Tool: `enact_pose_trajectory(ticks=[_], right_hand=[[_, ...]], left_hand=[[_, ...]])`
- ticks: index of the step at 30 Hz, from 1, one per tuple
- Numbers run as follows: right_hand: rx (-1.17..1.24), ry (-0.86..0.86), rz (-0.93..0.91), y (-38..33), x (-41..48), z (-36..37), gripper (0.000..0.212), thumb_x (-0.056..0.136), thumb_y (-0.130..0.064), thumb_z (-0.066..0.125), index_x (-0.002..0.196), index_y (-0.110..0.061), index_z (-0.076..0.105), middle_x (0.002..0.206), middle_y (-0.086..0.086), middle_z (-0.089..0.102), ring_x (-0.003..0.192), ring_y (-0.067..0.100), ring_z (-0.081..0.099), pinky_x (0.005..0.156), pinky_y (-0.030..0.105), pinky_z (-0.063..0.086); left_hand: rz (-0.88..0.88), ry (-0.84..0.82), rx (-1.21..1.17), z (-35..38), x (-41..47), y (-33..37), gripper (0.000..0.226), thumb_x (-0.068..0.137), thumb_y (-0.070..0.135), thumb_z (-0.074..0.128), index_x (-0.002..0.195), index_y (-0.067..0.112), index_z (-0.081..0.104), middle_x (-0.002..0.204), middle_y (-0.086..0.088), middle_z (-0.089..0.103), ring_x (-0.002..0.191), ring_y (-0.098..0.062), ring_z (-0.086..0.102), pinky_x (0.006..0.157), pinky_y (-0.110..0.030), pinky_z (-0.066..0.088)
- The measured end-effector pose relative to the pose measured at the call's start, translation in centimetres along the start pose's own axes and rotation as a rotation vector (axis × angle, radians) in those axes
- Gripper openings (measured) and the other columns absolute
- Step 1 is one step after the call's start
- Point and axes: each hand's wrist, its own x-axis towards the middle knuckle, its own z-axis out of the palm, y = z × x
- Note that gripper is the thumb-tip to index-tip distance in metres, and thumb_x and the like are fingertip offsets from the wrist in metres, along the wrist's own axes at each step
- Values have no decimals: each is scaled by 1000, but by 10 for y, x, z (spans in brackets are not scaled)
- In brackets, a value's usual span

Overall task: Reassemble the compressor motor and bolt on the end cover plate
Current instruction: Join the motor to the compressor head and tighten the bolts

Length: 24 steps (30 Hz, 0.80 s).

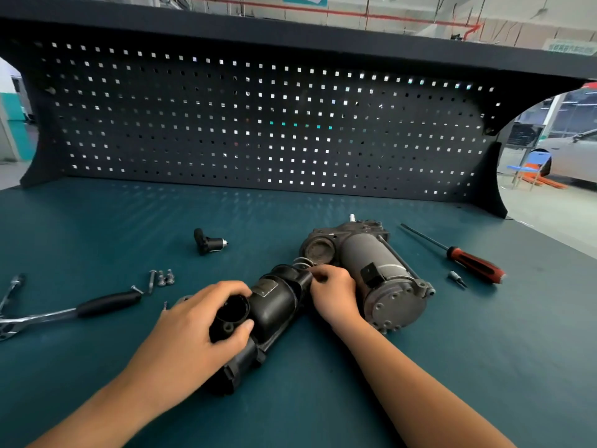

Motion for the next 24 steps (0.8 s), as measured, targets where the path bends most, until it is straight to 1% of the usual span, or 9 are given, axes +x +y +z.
enact_pose_trajectory(ticks=[2, 5, 7, 9, 11, 13, 16, 20, 24], right_hand=[[43, 6, 47, 0, 1, 2, 22, 87, -5, 54, 100, -4, 71, 97, 8, 70, 90, 18, 62, 73, 19, 41], [143, 25, 102, 1, 2, 4, 19, 86, -2, 54, 95, -5, 71, 88, 4, 67, 81, 13, 57, 72, 20, 41], [191, 30, 129, 0, 2, 5, 17, 85, -3, 56, 93, -6, 70, 84, 3, 66, 78, 13, 57, 71, 21, 42], [215, 19, 152, 0, 4, 6, 17, 85, -2, 56, 94, -5, 71, 81, 3, 64, 76, 14, 57, 71, 23, 45], [223, 20, 177, 1, 5, 8, 15, 86, -3, 57, 94, -4, 70, 83, 5, 65, 77, 16, 58, 75, 28, 48], [241, 35, 197, 2, 7, 10, 13, 87, -6, 60, 95, -4, 70, 88, 8, 67, 80, 17, 57, 80, 31, 48], [277, 80, 211, 2, 10, 12, 8, 87, -9, 60, 89, -10, 68, 82, 1, 64, 78, 14, 55, 72, 24, 42], [340, 161, 244, 1, 11, 15, 8, 90, -13, 56, 91, -14, 64, 76, -4, 58, 67, 7, 51, 63, 20, 37], [448, 245, 311, -2, 10, 18, 9, 91, -13, 54, 94, -12, 62, 84, 1, 59, 67, 7, 49, 68, 21, 37]], left_hand=[[-13, -17, -58, 0, -1, -1, 37, 74, 37, 67, 96, 56, 44, 105, 38, 54, 99, 2, 54, 83, -12, 38], [-74, -60, -163, -2, 1, -1, 55, 65, 46, 69, 108, 59, 38, 111, 30, 56, 107, 3, 53, 93, -22, 39], [-72, -99, -177, -3, 1, -3, 56, 62, 54, 67, 110, 58, 39, 115, 31, 54, 111, 7, 50, 94, -15, 36], [-67, -120, -182, -6, 1, -5, 53, 60, 52, 66, 109, 53, 45, 113, 33, 55, 110, 13, 48, 88, -3, 32], [-54, -107, -166, -9, 2, -3, 46, 63, 50, 68, 104, 48, 49, 109, 34, 56, 106, 13, 49, 82, 1, 32], [-21, -87, -78, -9, 0, 0, 46, 56, 62, 59, 98, 48, 47, 109, 35, 49, 101, 11, 49, 80, -5, 35], [-16, -59, 54, -5, -4, 8, 49, 48, 75, 42, 90, 49, 39, 93, 31, 51, 90, 8, 49, 75, -11, 37], [-30, -19, 89, -2, -7, 12, 56, 42, 77, 41, 85, 42, 38, 77, 27, 51, 79, 6, 49, 65, -11, 36], [-43, -16, 79, -4, -8, 10, 57, 41, 76, 43, 85, 40, 40, 75, 25, 53, 78, 7, 51, 63, -12, 37]])
